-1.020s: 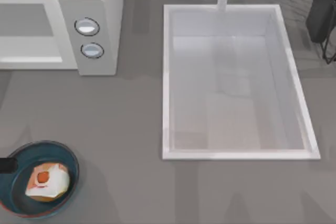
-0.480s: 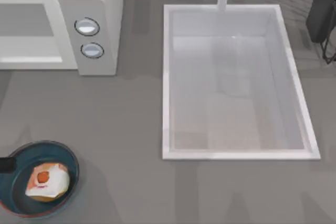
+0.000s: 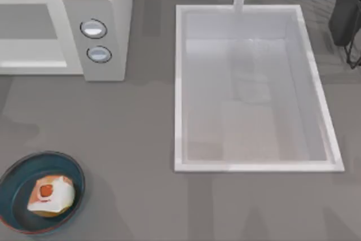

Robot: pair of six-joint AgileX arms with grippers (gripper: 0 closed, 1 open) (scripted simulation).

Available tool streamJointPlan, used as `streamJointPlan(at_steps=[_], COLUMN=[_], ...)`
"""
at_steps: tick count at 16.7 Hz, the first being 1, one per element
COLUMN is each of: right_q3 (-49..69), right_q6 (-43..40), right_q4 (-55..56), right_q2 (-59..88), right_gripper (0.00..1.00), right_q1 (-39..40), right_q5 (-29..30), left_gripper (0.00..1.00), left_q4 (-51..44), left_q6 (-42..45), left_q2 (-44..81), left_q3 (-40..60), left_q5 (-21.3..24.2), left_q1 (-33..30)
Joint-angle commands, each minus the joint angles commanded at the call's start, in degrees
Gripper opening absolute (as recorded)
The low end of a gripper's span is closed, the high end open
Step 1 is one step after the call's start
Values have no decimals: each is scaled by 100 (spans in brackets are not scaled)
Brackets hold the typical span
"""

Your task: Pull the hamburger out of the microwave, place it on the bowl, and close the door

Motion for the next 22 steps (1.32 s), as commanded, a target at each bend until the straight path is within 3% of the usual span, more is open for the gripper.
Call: streamJointPlan(at_steps=[6, 11, 15, 22], right_q3=[0, 0, 0, 0], right_q6=[0, 0, 0, 0], right_q4=[0, 0, 0, 0], right_q2=[0, 0, 0, 0], right_gripper=[100, 100, 100, 100], right_q1=[0, 0, 0, 0], right_q5=[0, 0, 0, 0], left_gripper=[0, 0, 0, 0], left_q4=[-1370, -2495, -3128, -3275], left_q6=[1779, 2827, 3271, 3366], left_q2=[3732, 6245, 7223, 7362], left_q3=[2803, 4558, 5334, 5468], left_q5=[1339, 1962, 2150, 2167], left_q1=[2074, 3244, 3723, 3790])
